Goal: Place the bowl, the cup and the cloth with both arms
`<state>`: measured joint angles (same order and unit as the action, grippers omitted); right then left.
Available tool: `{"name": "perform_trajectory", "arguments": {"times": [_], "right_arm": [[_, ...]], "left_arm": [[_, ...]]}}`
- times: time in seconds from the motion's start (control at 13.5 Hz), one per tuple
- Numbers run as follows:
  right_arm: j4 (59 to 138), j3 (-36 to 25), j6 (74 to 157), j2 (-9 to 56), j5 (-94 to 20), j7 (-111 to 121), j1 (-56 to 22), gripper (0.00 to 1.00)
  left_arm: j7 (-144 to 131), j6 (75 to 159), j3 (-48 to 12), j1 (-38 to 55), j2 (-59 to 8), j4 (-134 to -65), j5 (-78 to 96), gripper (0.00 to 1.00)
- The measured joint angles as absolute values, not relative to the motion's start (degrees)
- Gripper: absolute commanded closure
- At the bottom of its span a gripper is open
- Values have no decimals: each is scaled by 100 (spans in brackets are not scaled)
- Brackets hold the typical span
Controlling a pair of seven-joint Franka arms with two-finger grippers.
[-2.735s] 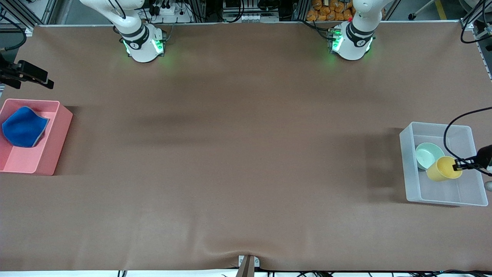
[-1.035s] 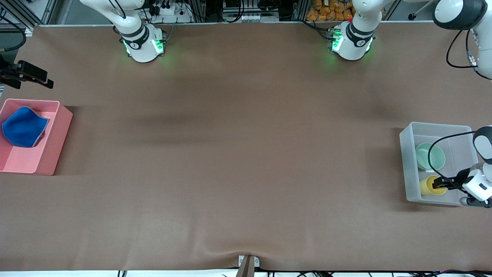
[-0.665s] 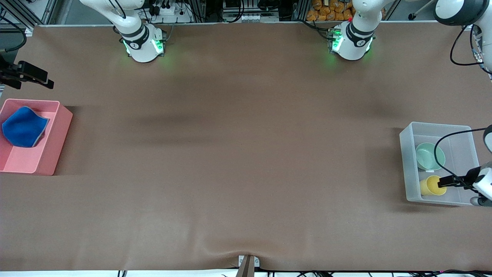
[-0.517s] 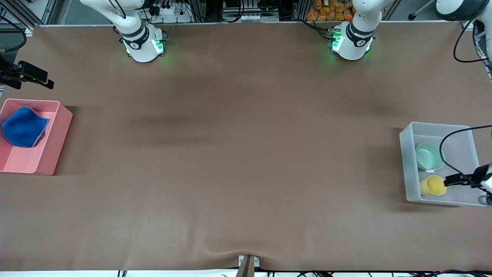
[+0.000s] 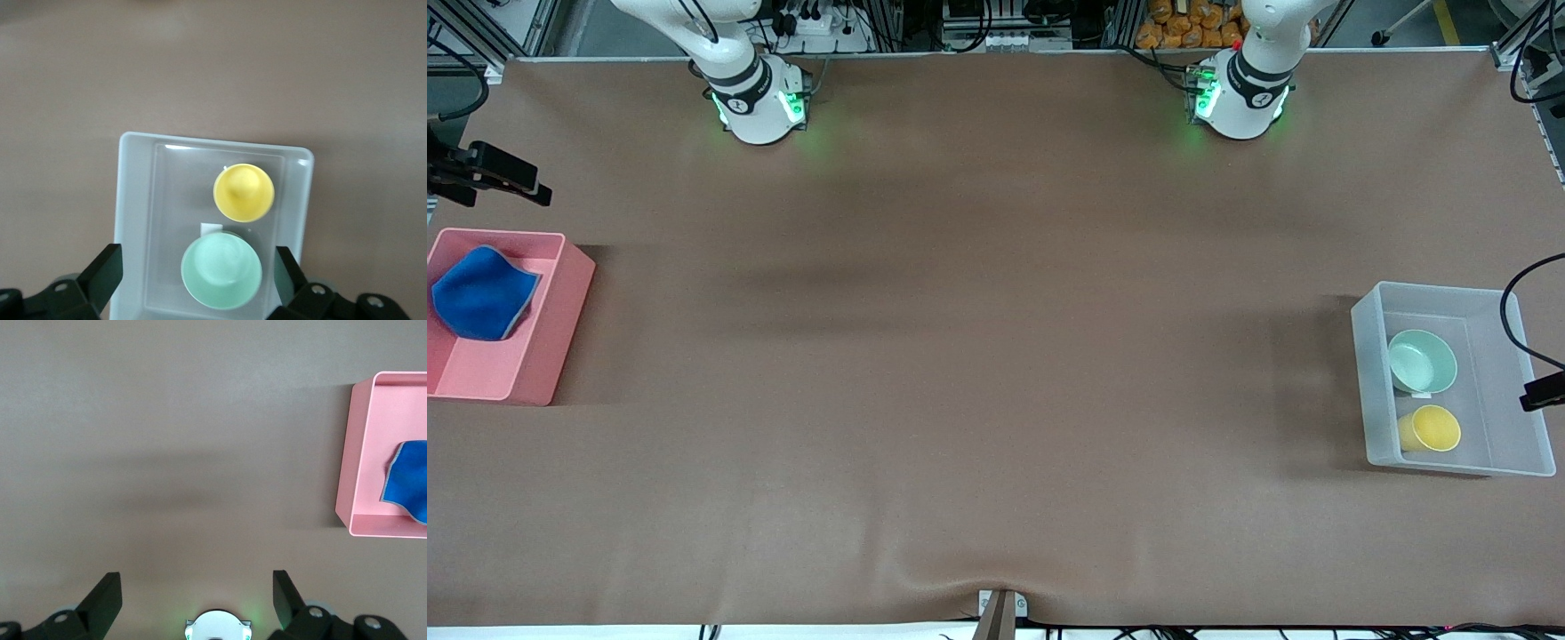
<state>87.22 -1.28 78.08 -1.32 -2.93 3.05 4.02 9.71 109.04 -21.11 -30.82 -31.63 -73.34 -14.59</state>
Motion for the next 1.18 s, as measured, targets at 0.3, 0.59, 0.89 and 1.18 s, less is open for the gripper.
{"name": "perform_trajectory", "arguments": {"times": [0.3, 0.59, 0.89, 1.18], "right_arm": [[8734, -130, 7861, -132, -293, 305, 402, 0], [8761, -130, 7876, -132, -293, 305, 402, 0], [8769, -126, 7890, -131, -293, 306, 402, 0], [8784, -125, 7890, -129, -293, 309, 402, 0]], "left_arm": [[590, 10656, -2356, -3043, -2947, -7351, -909, 0], [323, 10309, -2545, -2986, -2763, -7360, -795, 0], [127, 9660, -1373, -1365, -2334, -7362, -699, 0], [-200, 9387, -305, -12, -1968, -7365, -209, 0]]}}
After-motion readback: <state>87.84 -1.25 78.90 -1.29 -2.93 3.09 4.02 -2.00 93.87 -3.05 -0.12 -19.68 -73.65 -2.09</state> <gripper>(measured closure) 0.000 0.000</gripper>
